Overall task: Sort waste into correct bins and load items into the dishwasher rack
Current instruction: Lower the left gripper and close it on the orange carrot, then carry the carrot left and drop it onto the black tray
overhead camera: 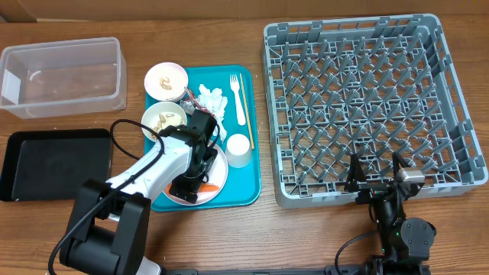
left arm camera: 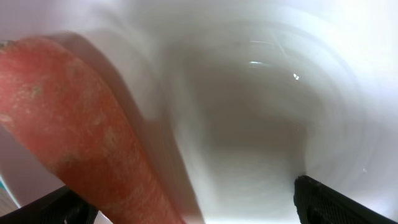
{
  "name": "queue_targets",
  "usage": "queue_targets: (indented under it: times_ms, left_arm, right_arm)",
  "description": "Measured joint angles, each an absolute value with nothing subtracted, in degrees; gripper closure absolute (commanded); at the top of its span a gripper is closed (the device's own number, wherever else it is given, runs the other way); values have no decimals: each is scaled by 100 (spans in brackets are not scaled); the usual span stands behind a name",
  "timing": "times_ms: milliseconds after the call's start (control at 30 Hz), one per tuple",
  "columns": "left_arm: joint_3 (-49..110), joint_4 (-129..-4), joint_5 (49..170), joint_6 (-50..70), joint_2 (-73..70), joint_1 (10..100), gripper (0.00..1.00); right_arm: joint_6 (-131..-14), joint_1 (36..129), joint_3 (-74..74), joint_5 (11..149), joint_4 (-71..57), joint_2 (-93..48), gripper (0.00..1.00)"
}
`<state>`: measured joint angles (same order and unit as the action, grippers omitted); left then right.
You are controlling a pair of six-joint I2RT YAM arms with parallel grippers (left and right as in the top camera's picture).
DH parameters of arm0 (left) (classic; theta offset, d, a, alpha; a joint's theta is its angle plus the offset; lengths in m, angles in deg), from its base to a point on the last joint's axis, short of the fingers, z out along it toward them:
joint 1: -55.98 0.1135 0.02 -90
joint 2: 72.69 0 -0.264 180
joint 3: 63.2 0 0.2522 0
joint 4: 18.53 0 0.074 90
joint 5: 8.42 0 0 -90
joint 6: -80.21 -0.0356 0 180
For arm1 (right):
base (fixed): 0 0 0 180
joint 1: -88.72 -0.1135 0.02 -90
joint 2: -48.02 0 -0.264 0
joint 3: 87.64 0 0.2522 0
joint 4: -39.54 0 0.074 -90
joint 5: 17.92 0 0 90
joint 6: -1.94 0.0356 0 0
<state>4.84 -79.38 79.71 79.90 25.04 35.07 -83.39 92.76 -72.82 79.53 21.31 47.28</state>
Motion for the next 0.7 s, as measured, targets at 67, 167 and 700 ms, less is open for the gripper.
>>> queue_targets:
  times_ms: [67, 167, 700]
  left_arm:
    - [484, -7938, 7962, 7988, 2504, 3507, 0]
    - [484, -7938, 7956, 7969, 2504, 3507, 26]
    - [458, -8312, 7549, 7877, 2504, 3507, 57]
  right_arm:
    - [-8342, 9276, -7282, 7955, 2131, 4728, 0]
    - [-8342, 9278, -7282, 7953, 2128, 4728, 0]
    - [-8339, 9278, -7282, 7955, 2128, 4728, 0]
